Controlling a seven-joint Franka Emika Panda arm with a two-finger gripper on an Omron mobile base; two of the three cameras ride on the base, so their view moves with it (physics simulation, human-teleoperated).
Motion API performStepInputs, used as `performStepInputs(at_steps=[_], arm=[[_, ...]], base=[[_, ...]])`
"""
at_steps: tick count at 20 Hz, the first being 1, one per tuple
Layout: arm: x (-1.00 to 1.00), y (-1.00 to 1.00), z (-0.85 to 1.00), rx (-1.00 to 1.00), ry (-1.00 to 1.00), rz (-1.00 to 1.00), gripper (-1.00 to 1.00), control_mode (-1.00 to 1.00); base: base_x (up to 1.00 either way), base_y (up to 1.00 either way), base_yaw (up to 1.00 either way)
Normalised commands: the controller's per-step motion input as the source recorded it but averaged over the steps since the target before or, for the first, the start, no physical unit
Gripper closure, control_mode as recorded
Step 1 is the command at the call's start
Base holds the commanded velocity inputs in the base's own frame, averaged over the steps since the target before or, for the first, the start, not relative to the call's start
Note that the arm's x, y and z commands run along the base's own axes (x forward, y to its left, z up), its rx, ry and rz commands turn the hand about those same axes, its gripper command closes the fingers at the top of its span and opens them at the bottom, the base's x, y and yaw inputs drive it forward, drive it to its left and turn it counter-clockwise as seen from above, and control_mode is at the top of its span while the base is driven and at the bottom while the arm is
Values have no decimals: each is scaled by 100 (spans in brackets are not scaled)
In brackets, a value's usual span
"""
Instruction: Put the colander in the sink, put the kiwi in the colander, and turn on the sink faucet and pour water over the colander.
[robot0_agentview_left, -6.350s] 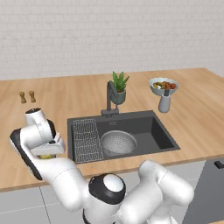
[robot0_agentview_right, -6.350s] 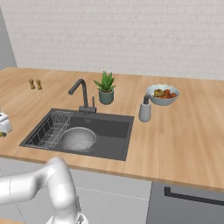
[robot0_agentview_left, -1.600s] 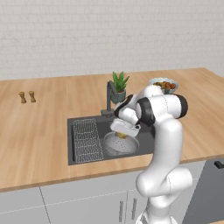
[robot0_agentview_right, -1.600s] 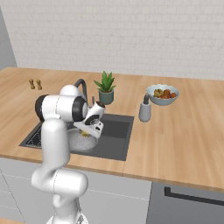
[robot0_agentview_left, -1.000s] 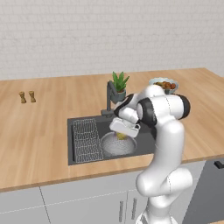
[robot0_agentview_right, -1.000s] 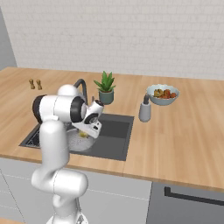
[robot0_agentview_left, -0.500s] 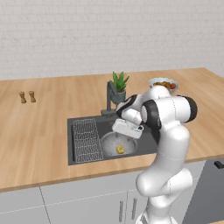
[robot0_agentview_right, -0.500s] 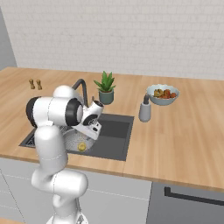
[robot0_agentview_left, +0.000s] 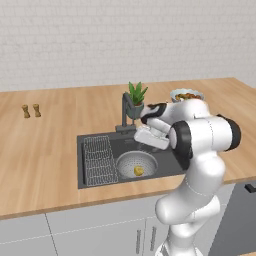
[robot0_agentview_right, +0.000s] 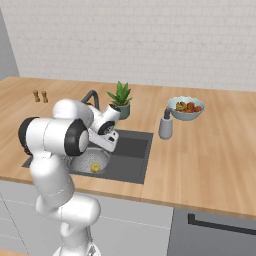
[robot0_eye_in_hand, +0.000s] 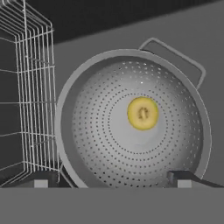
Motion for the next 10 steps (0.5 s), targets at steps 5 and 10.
performStepInputs(at_steps=[5, 10], arm=[[-6, -37, 43, 0, -29, 29, -100, -100], [-6, -34, 13, 0, -50, 44, -100, -100]], base=[[0, 0, 0], [0, 0, 0]])
